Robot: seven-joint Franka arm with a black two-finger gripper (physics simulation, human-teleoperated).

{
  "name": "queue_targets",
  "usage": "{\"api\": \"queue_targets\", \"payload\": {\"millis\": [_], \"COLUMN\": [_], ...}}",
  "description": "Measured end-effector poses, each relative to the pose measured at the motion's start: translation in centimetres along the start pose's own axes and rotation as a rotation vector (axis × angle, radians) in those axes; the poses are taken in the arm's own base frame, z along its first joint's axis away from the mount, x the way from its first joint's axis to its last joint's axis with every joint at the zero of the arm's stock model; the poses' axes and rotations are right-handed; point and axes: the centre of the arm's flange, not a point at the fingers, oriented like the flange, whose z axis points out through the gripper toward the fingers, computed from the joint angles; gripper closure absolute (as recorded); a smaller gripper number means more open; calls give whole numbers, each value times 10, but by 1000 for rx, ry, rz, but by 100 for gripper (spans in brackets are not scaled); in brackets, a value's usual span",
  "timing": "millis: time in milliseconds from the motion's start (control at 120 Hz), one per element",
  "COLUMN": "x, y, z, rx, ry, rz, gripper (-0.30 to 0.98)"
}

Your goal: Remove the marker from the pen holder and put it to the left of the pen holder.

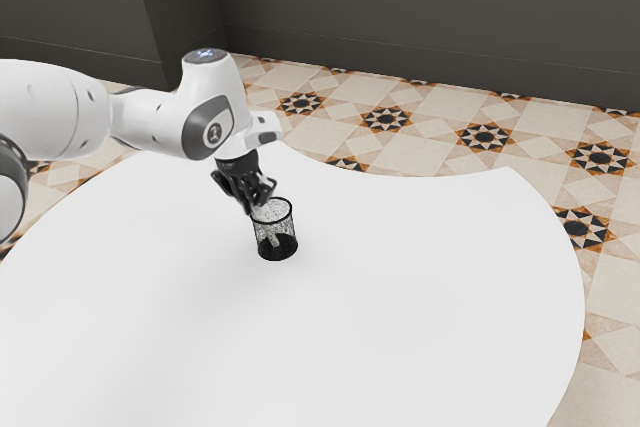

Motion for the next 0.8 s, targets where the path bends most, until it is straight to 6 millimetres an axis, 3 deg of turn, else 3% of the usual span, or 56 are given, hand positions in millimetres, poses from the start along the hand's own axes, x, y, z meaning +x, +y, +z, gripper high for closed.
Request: {"api": "queue_targets", "payload": {"millis": [283, 425, 550, 658, 800], "x": [2, -16, -42, -52, -57], "y": [3, 25, 22, 25, 19], "z": [-18, -59, -91, -124, -137], "rx": [6, -4, -10, -14, -5], "ry": [26, 58, 78, 123, 134], "rz": [2, 32, 23, 29, 22], "gripper": [72, 73, 74, 75, 75]}}
